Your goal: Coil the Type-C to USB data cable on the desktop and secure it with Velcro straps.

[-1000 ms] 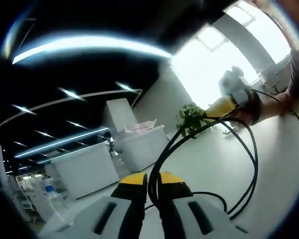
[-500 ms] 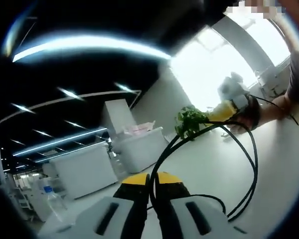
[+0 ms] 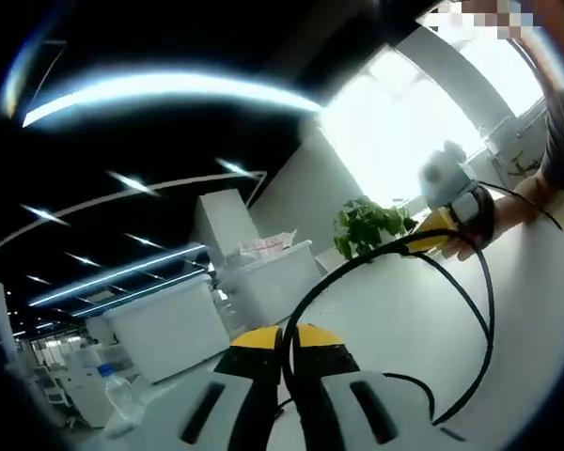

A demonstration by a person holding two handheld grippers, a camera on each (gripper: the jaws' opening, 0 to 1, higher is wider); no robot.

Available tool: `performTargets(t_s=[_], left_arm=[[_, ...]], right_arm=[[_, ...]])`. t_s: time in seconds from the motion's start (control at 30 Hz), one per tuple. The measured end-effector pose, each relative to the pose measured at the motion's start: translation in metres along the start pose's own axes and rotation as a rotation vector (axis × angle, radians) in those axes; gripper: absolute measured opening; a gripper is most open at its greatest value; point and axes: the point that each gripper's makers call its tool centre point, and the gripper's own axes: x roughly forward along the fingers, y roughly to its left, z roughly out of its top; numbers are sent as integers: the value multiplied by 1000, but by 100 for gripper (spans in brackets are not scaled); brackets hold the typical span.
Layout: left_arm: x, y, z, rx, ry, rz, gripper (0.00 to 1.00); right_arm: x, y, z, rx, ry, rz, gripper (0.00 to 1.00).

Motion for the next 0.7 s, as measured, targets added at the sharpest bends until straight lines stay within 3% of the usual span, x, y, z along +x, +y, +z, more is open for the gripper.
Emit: performTargets(t_s=[0.17,0.3,0.4,0.6,0.7], left_arm=[[-2,2,7,-2,-14,1,5],[-5,9,25,-5,-60,21,5],[-7,12,35,2,-86,33,5],[-9,20,47,6,-116,51,5],[-8,25,53,10,-128,59,5]], right_arm=[[-4,-5,23,40,-95,-2,3],[-8,-30,29,39,-114,-96,3],[-5,-46,11,4,-38,-142,7],[5,-65,-44,19,149,-185,12],[9,-70,-66,74,233,-195,14]])
